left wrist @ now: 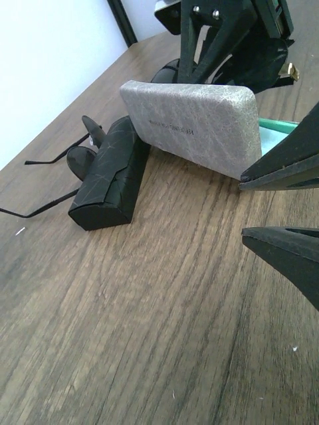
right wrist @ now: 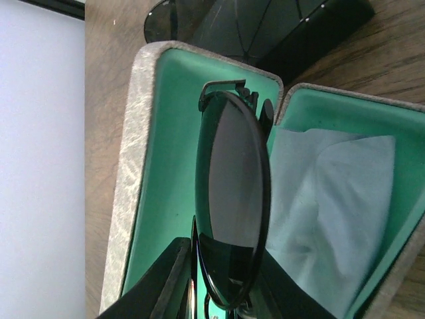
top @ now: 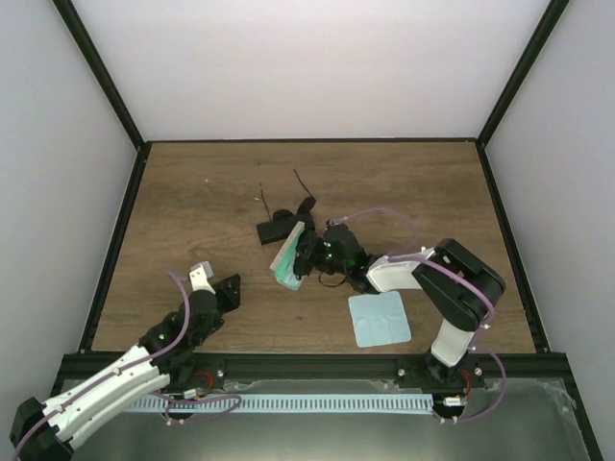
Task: Organize the sunglasses
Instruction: Place the sunglasses in the sunglasses case.
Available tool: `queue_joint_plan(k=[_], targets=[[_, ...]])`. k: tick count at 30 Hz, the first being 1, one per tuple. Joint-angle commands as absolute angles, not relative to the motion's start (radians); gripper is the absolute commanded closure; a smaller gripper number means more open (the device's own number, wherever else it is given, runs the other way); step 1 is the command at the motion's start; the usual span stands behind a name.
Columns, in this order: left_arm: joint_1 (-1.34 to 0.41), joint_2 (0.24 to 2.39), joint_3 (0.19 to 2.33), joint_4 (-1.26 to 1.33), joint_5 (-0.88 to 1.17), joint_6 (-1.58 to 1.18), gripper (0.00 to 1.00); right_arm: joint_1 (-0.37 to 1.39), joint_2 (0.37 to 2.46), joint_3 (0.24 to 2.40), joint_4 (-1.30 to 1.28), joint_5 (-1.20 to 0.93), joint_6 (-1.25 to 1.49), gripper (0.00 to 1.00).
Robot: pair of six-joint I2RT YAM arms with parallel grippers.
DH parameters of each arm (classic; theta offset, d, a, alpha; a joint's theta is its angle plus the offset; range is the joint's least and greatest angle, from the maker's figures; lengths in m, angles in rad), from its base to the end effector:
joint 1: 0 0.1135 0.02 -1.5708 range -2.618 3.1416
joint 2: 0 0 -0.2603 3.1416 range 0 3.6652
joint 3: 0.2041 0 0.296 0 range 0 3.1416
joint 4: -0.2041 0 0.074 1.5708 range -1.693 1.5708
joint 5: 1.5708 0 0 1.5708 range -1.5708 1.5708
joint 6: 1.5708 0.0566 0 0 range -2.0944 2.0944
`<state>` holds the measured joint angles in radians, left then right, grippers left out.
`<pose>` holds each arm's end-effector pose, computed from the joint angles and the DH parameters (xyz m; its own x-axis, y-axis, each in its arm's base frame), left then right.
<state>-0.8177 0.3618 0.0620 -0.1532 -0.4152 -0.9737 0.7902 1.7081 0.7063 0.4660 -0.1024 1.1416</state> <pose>0.1427 -0.1188 0.1223 -0.5152 -0.5568 -0.6515 -0.0116 0.7647 -0.6443 0.2593 0.2701 0.0930 -0.8484 0.4288 -0.3104 0.0068 0.5951 0.8036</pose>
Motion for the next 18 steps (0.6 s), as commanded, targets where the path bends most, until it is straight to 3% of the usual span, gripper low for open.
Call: queue_joint_plan(k=[1, 18], targets=[[-0.812, 0.328, 0.075, -0.189, -0.435, -0.943, 0.82, 0.802, 1.748, 0.731, 0.556, -0.087, 1.247, 0.79], [-0.813, 0.282, 0.057, -0.201, -0.421, -0.948, 0.78, 0.884, 1.773, 0.701, 0.524, 0.135, 1.382, 0.76]])
